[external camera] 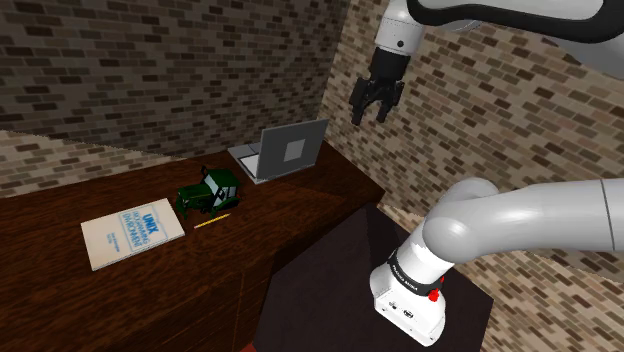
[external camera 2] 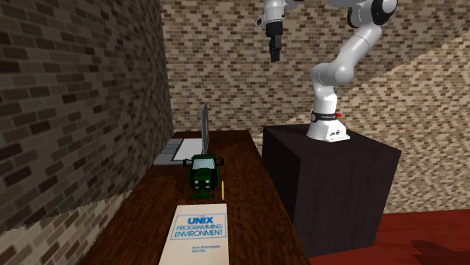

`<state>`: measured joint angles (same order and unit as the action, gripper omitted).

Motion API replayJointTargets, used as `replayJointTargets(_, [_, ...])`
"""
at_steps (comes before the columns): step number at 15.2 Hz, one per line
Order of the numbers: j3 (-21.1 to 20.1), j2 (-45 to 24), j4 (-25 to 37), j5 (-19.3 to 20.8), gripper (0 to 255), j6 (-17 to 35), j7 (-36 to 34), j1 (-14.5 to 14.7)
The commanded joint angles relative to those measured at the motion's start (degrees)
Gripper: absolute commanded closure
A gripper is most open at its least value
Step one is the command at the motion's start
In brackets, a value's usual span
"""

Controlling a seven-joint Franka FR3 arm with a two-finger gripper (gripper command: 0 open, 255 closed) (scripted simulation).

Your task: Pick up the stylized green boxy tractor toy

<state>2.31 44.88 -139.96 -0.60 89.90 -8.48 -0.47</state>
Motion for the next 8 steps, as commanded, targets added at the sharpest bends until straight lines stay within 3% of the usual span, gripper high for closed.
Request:
replayJointTargets(1, [0.0,0.0,0.0,0.0,0,0.0,0.0,0.0])
replayJointTargets(8, [-0.5,-8.4,-5.6,-3.8,0,15.6,0.1,2.1])
